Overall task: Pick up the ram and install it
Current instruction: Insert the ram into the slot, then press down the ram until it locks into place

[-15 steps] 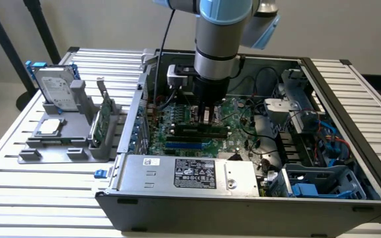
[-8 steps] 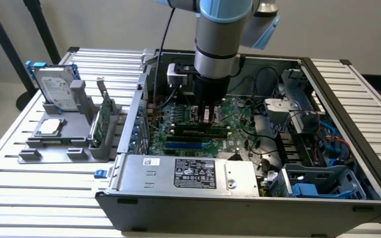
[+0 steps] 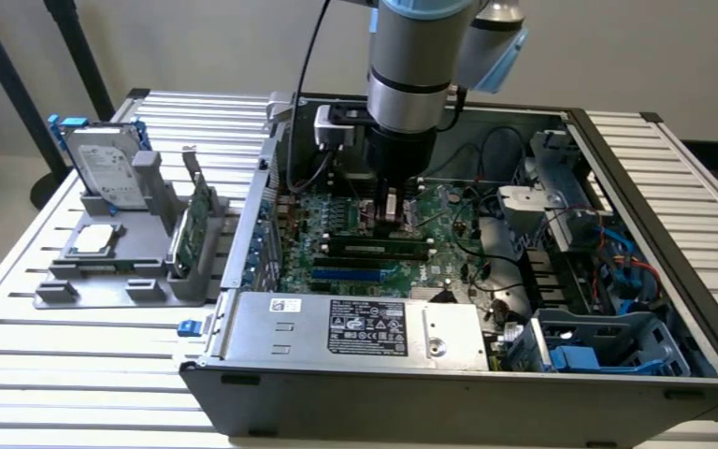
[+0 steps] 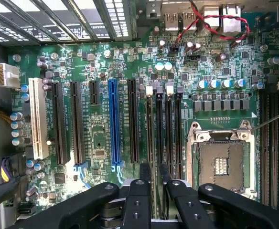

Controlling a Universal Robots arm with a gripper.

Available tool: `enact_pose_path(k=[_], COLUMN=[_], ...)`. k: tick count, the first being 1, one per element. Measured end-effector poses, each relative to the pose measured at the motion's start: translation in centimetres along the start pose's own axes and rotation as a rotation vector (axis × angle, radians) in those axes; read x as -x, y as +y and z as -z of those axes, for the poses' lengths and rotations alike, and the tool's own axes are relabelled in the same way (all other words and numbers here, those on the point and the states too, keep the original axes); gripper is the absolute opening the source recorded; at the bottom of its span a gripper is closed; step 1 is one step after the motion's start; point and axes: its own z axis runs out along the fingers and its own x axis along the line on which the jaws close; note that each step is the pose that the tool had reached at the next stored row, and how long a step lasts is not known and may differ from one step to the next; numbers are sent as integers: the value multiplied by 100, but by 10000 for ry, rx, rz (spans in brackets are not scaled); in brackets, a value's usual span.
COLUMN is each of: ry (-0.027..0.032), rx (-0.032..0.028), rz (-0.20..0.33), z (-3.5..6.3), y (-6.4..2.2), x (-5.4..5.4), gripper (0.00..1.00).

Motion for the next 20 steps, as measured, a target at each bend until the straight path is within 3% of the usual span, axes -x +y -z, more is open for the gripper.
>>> enact_pose_path(k=[3, 20], ry=[0, -17], rx=[0, -29], rz=[0, 1], z=[0, -55], y=[0, -2], x=[0, 3], gripper=[11, 11])
